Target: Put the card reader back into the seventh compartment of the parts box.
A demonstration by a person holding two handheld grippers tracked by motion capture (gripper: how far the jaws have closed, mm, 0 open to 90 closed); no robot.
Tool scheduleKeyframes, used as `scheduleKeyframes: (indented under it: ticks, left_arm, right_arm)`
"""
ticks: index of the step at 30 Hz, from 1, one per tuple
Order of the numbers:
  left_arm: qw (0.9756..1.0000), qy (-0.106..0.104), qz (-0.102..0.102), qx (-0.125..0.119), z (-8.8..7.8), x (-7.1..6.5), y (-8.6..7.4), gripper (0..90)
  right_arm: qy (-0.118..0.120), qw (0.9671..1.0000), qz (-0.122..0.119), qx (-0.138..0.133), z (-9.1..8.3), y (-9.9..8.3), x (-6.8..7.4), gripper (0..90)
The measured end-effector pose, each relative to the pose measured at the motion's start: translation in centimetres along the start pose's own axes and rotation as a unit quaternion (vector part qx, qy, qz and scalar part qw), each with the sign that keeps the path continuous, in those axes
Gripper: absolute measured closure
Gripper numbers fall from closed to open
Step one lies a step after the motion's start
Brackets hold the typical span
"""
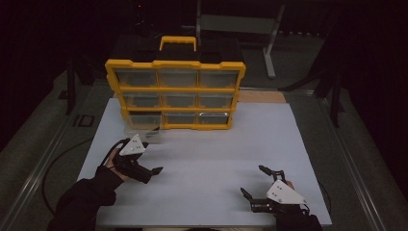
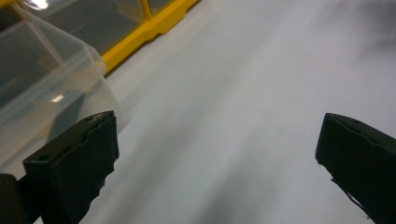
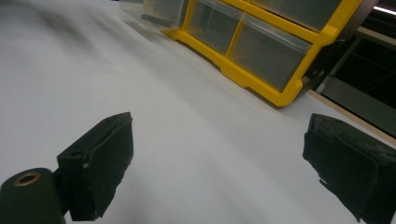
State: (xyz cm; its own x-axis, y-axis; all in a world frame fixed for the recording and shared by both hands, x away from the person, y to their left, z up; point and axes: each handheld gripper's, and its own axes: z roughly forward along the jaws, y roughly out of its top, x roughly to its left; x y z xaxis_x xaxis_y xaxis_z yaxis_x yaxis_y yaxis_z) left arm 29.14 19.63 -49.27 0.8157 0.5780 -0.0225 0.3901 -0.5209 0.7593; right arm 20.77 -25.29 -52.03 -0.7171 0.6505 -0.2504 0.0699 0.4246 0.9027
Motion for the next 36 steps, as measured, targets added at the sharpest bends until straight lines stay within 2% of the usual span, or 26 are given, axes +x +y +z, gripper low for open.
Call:
scheduleKeyframes:
  ticks: [14,19,23,27,30,33,36]
  left_arm:
    - [0.9999,-0.015,-0.004,-0.001,1.3,-0.9,-2.2,0.0]
    - [0.9998,-0.006,-0.014,-0.012,1.3,-1.4,-3.0,0.0]
    - [0.9999,-0.006,-0.014,-0.005,1.3,-1.6,-3.5,0.0]
    - [0.9996,0.013,-0.016,-0.020,1.0,-2.0,-3.9,0.0]
    - [0.9993,0.010,-0.021,-0.031,0.8,-2.1,-4.2,0.0]
    - [0.9991,0.019,-0.027,-0.028,0.7,-2.3,-4.4,0.0]
    - [0.9992,0.015,-0.031,-0.019,0.7,-2.6,-4.7,0.0]
  right_arm:
    - [-0.002,1.0000,0.003,0.001,0.0,0.0,-0.1,8.7]
    - [0.000,1.0000,0.002,0.002,0.1,-0.1,-0.1,8.7]
    - [0.002,1.0000,0.001,0.005,0.1,-0.1,-0.1,8.7]
    - [0.002,1.0000,0.001,0.006,0.1,-0.1,-0.1,8.7]
    - [0.000,1.0000,0.002,0.006,0.1,-0.2,0.0,8.7]
    - [0.000,1.0000,0.001,0.004,0.0,-0.1,0.0,8.7]
    - [0.000,1.0000,0.000,0.004,-0.1,-0.1,0.0,8.7]
